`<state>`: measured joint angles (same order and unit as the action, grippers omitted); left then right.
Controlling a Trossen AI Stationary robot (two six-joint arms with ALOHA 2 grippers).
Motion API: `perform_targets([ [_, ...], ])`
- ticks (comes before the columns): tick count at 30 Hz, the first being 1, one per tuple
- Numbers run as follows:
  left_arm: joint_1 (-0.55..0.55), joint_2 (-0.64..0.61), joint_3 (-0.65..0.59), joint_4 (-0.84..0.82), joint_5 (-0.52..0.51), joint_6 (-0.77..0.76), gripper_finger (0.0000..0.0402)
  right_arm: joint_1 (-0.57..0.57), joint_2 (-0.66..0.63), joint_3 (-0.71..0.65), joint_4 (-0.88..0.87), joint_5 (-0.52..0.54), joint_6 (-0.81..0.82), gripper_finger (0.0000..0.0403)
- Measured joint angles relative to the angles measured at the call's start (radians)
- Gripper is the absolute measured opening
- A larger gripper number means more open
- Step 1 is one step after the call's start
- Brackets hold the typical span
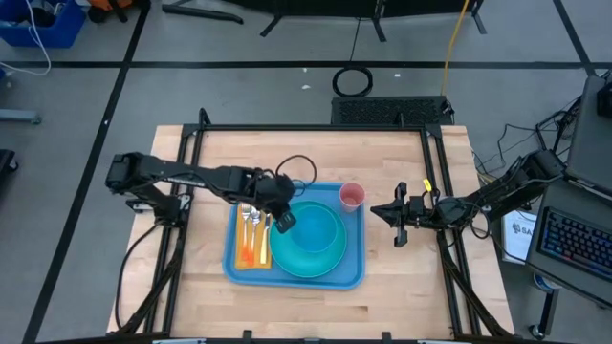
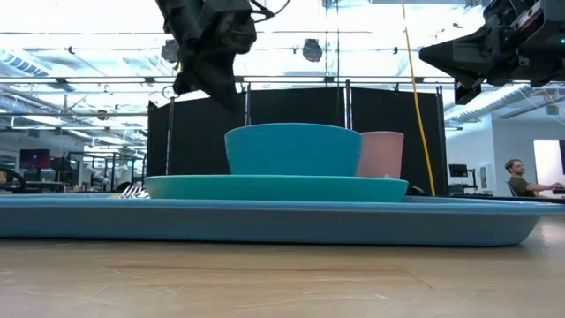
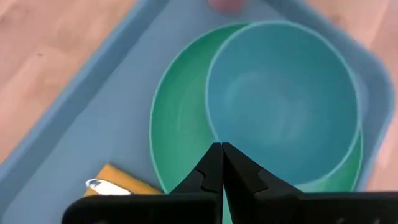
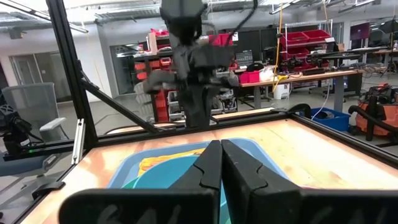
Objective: Set up tray
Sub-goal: Adjust the blue bowl on the green plate
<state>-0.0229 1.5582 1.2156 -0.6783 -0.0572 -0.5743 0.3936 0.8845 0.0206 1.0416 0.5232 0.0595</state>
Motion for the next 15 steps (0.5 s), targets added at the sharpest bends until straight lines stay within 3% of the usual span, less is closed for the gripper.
perform_targets([
  [15, 0.022, 0.055, 0.0, 0.043, 0.044, 0.132, 0.0002, 0.0, 0.0, 0.0, 0.0, 0.0, 0.0, 0.0],
])
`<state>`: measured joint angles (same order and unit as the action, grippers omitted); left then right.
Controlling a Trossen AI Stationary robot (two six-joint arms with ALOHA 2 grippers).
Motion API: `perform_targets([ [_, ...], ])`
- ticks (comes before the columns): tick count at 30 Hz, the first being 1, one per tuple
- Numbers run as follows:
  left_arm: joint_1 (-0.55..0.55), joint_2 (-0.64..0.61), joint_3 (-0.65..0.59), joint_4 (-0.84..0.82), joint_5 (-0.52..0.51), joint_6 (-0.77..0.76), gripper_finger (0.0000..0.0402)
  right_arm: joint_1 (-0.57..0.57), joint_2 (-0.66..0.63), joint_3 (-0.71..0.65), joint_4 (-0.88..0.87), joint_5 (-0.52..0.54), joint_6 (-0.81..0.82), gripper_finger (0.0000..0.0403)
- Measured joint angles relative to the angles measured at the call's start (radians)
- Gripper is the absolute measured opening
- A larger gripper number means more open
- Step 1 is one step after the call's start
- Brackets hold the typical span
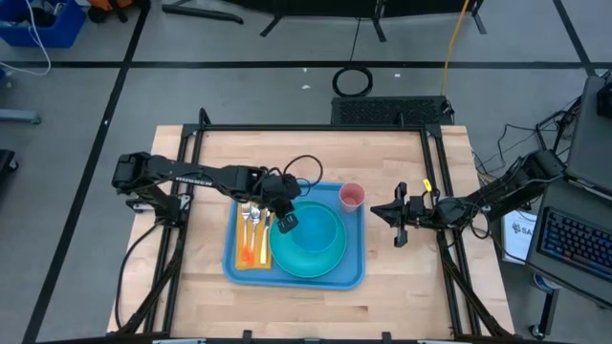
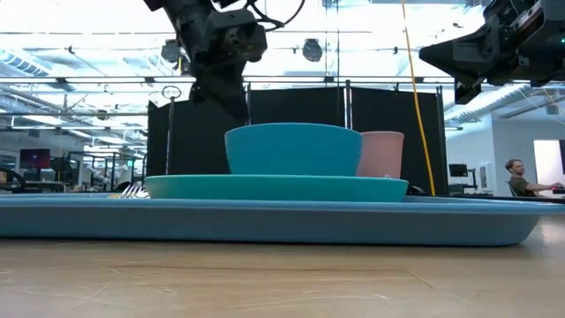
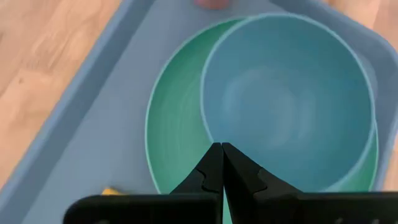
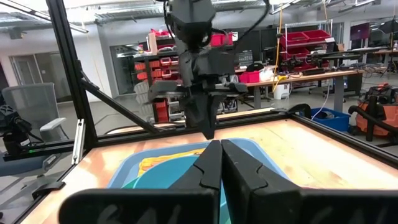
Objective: Set up tray
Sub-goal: Adjust the blue bowl on the green plate
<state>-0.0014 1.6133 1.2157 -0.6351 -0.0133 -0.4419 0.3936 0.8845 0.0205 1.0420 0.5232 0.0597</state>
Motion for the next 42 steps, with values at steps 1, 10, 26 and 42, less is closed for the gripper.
perform_targets([
  [1, 0.005, 0.003, 0.0, 0.009, 0.007, 0.014, 0.0002, 0.0, 0.0, 0.0, 0.0, 0.0, 0.0, 0.0],
  [10, -0.003, 0.005, 0.0, 0.01, 0.013, 0.022, 0.0003, 0.0, 0.0, 0.0, 0.0, 0.0, 0.0, 0.0],
  [26, -0.026, 0.068, 0.006, -0.025, 0.11, 0.095, 0.0002, 0.0, 0.0, 0.0, 0.0, 0.0, 0.0, 0.0],
  [42, -0.021, 0.091, 0.005, -0.006, 0.1, 0.142, 0.0001, 0.0, 0.002, 0.0, -0.008, 0.0, 0.0, 0.0],
])
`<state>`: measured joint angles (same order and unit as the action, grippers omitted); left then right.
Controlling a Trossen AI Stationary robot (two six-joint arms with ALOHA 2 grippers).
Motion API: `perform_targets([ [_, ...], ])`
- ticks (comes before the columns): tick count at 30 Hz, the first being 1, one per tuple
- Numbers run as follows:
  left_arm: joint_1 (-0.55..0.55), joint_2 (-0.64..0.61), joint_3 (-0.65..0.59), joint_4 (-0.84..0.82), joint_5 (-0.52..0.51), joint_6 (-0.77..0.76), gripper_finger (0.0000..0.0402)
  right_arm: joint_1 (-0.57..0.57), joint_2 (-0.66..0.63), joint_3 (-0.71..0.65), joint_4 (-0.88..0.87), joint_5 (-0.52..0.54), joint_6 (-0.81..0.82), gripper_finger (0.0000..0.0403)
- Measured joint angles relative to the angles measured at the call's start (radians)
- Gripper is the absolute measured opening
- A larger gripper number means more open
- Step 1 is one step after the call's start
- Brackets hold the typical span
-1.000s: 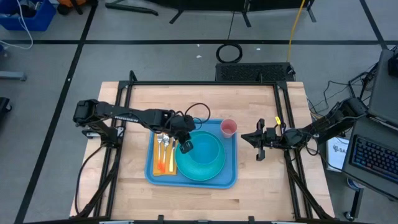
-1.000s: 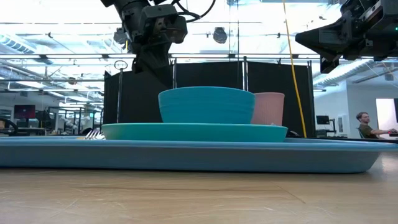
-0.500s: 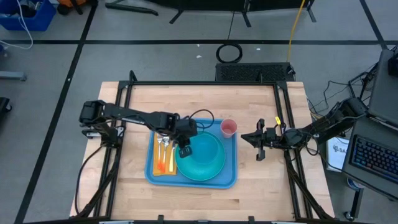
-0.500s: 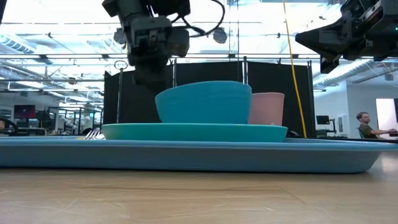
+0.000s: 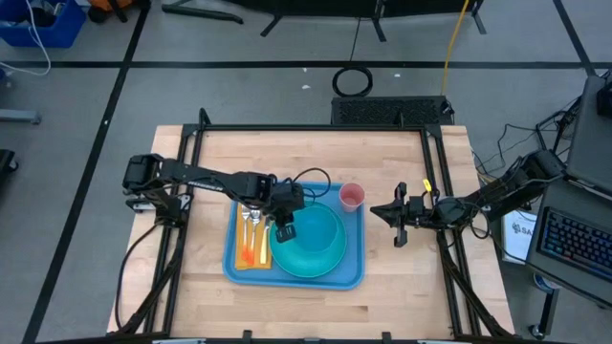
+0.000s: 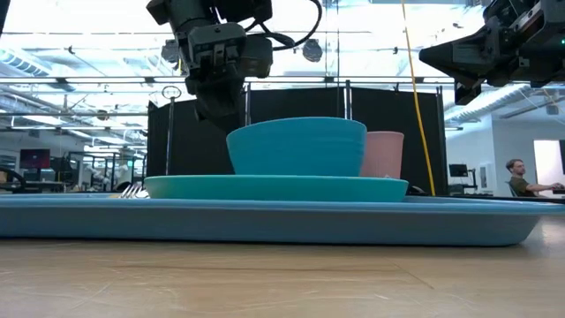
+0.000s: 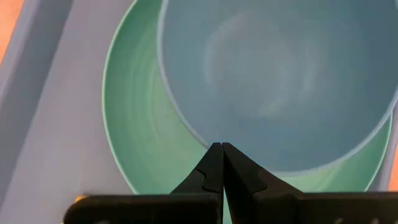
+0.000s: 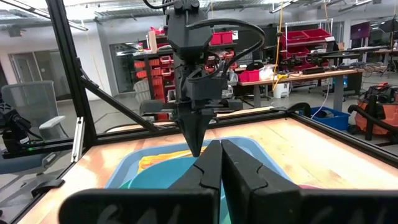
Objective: Set up tray
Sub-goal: Adjust the blue bowl on the green plate
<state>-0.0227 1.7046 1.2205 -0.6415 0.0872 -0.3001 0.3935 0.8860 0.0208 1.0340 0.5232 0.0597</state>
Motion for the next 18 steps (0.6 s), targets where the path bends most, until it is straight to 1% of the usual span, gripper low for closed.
perform_targets([
  [3, -0.002, 0.0, 0.007, -0.001, -0.001, 0.009, 0.0001, 0.0, 0.0, 0.0, 0.0, 0.0, 0.0, 0.0],
  [9, -0.037, 0.0, 0.035, -0.016, -0.06, 0.019, 0.0001, 0.0, 0.0, 0.0, 0.0, 0.0, 0.0, 0.0],
  [18, -0.063, 0.0, 0.046, -0.012, -0.061, 0.019, 0.0001, 0.0, 0.0, 0.0, 0.0, 0.0, 0.0, 0.0],
])
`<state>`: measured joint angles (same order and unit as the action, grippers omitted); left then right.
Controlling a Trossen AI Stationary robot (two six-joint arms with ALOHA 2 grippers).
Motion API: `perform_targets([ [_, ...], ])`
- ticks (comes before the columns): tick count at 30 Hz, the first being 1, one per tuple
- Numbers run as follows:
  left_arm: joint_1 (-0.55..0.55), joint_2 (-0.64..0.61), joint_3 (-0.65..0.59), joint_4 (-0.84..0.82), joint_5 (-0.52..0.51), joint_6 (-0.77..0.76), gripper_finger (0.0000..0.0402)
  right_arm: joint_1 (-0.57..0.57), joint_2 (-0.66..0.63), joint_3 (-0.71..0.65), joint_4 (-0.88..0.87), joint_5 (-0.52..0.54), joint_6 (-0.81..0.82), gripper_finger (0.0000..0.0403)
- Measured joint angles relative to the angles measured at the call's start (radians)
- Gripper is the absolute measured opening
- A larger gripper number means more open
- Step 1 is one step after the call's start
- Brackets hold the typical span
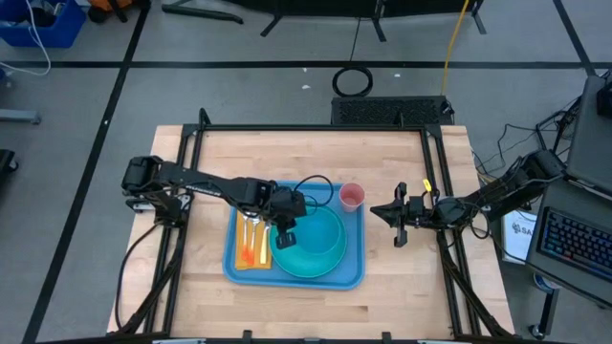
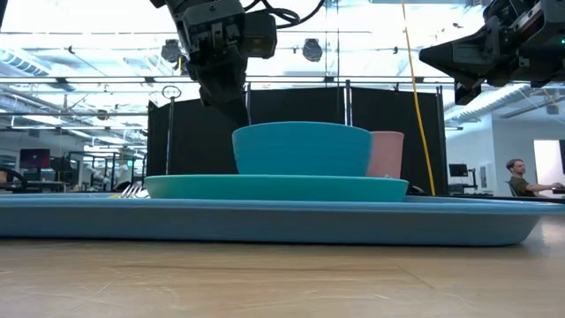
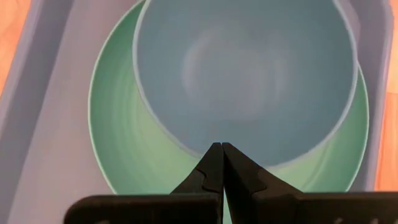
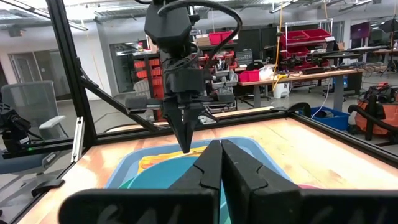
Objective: Set up tray
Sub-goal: Adjust the blue bowl on the green plate
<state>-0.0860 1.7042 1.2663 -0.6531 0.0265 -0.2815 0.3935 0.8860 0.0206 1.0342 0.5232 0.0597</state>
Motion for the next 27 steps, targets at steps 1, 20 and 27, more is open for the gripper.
perform_targets([
  [1, -0.001, 0.0, 0.0, 0.005, 0.0, 0.007, 0.0001, 0.0, 0.0, 0.0, 0.0, 0.0, 0.0, 0.0],
  [20, 0.009, 0.109, 0.049, 0.017, 0.06, 0.036, 0.0, 0.0, 0.0, 0.0, 0.0, 0.0, 0.0, 0.0],
  [27, 0.009, 0.11, 0.05, -0.007, 0.07, 0.006, 0.0001, 0.0, 0.0, 0.0, 0.0, 0.0, 0.0, 0.0],
])
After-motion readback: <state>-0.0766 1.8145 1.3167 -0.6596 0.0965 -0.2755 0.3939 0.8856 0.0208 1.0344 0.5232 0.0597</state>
